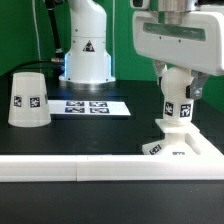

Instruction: Assemble lamp

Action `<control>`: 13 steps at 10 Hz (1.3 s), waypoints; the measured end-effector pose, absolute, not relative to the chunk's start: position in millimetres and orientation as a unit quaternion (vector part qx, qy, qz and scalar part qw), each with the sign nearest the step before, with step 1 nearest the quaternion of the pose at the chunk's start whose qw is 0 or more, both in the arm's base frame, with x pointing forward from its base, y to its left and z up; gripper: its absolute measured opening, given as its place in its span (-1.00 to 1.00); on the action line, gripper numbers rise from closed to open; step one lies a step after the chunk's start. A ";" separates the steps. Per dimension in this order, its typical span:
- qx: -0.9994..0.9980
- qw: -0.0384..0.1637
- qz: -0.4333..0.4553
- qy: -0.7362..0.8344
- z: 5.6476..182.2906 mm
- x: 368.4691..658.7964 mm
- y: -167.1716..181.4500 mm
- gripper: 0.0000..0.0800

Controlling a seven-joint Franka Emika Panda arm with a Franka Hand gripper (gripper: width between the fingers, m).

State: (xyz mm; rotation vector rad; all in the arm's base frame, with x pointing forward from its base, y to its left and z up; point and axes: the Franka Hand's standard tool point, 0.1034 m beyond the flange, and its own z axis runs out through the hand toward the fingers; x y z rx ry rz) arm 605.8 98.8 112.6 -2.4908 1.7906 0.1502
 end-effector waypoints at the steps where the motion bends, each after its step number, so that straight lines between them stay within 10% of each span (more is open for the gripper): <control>1: -0.796 0.035 0.050 0.603 112.6 606.1 99.6 0.45; 13: -0.965 0.052 0.011 0.257 116.3 603.7 115.2 0.75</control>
Offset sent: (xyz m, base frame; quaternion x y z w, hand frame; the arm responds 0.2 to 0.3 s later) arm 0.0000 0.0000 0.0000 0.0000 0.0000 0.0000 1.0000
